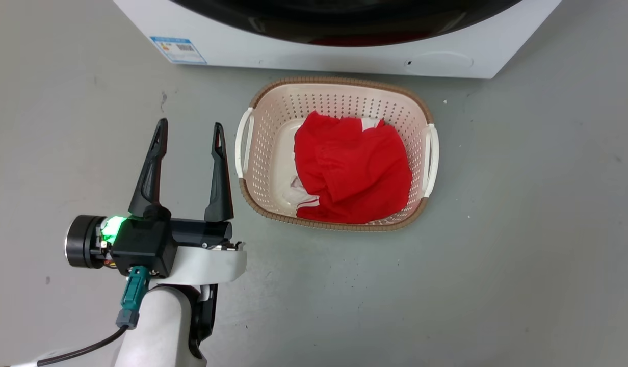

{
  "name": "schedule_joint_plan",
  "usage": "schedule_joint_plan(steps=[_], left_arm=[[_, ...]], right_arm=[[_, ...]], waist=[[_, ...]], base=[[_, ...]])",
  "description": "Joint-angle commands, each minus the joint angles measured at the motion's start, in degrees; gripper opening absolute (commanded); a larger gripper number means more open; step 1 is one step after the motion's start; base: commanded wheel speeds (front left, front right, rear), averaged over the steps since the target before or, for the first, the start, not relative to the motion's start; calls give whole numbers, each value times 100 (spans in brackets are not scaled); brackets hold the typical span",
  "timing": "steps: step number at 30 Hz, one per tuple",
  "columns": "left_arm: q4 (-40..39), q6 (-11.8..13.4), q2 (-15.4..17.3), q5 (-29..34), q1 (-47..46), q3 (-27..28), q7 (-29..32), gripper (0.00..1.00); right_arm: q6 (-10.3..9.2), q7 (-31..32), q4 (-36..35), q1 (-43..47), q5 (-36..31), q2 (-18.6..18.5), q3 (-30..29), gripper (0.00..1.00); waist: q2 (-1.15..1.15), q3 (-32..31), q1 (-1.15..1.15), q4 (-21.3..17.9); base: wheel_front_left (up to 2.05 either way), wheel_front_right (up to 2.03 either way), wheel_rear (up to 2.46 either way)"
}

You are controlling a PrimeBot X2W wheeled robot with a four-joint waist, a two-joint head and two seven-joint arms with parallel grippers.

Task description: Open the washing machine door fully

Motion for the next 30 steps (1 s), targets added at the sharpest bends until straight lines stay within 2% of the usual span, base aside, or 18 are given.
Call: schedule_joint_plan(steps=[1, 6, 15, 22, 30], left_arm=[[-28, 22, -5, 17, -104, -14, -16, 100], [1, 75, -6, -11, -180, -82, -16, 100], [38, 140, -8, -81, -108, -98, -16, 100], [179, 91, -9, -157, 43, -67, -16, 100], [367, -13, -9, -198, 357, -68, -16, 100]], right_arm=[[-3, 12, 20, -88, 12, 80, 1, 0], [-2, 396, -15, -36, 157, 193, -80, 0], [-2, 1387, -183, 364, 398, 141, -148, 0], [-2, 2404, -579, 1037, 637, 238, -136, 0], [-2, 3144, -1090, 1934, 785, 567, -31, 0]], waist=[[0, 109, 0, 30], [0, 159, 0, 65], [0, -25, 0, -17], [0, -499, 0, -116], [0, -1186, 0, -190]], base=[[0, 0, 0], [0, 0, 0], [0, 0, 0], [0, 0, 0], [0, 0, 0]])
